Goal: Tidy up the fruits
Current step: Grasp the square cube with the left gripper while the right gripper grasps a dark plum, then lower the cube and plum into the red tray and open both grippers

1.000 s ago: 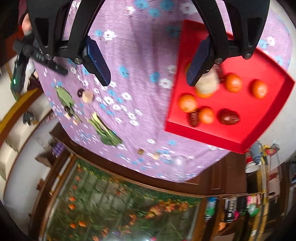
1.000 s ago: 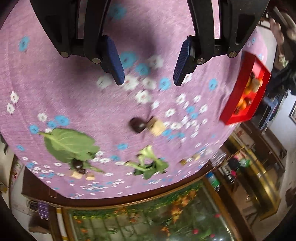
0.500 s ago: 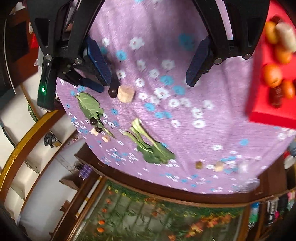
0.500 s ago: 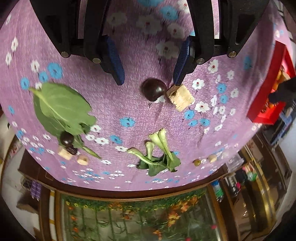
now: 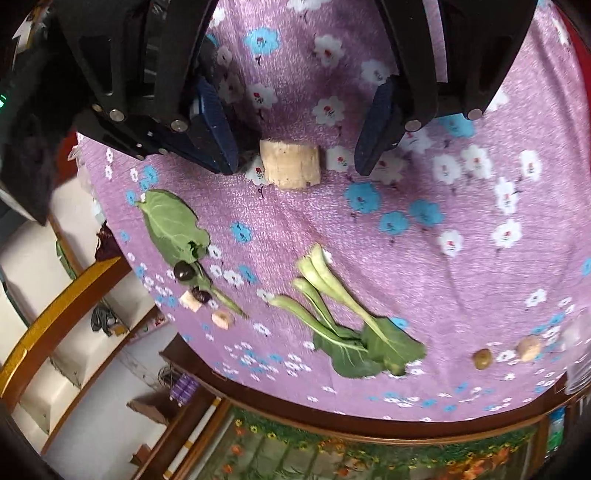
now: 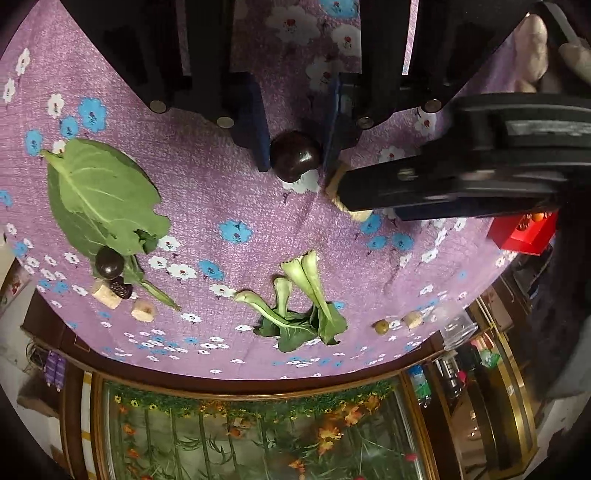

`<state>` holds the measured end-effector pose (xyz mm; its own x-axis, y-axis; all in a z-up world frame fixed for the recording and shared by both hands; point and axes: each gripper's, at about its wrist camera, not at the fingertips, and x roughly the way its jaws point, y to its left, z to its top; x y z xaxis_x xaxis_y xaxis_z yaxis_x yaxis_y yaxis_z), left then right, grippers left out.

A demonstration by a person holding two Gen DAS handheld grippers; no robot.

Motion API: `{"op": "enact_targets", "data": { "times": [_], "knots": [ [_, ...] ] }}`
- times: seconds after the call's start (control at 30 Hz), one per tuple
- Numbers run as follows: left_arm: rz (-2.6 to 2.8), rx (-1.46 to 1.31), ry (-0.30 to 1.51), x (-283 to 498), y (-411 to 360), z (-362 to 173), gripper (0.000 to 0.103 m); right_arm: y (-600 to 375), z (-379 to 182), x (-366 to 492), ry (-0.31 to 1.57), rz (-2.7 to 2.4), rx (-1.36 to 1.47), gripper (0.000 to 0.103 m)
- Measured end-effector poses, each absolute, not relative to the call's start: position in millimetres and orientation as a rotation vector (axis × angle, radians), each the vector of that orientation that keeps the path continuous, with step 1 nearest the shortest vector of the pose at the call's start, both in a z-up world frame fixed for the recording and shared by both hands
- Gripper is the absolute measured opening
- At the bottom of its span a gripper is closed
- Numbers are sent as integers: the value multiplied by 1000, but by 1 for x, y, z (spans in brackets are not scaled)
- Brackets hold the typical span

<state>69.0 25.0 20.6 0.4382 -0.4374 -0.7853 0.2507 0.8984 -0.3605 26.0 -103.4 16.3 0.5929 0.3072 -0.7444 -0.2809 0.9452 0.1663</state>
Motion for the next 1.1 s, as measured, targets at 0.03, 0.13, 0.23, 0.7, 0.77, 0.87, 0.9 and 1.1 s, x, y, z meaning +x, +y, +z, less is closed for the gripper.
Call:
{"op": "enact_targets", "data": {
  "times": [0.03,0.13,0.23,0.7,0.77,0.87,0.9,1.1],
  "knots": [
    [-431,-190,1023,69,23,19,64,-104,17,25,873,340,30,29],
    [-428,-162,1013,69,17,19,61,-108,17,22,884,337,46,29],
    [-425,-163,1013,69,18,17,33,-112,16,23,892,340,70,29],
    [-278,-242,833,1,93,73,33,-118,16,19,870,334,132,29],
    [-247,-290,816,-14,120,80,33,-119,17,17,871,338,160,29],
    [-183,-359,782,-39,163,89,33,-117,24,9,863,345,193,29],
    [-155,-378,767,-49,179,91,33,-116,27,5,865,355,211,29],
    [-23,-445,703,-90,248,99,33,-89,44,-13,894,479,312,29]
  ]
}}
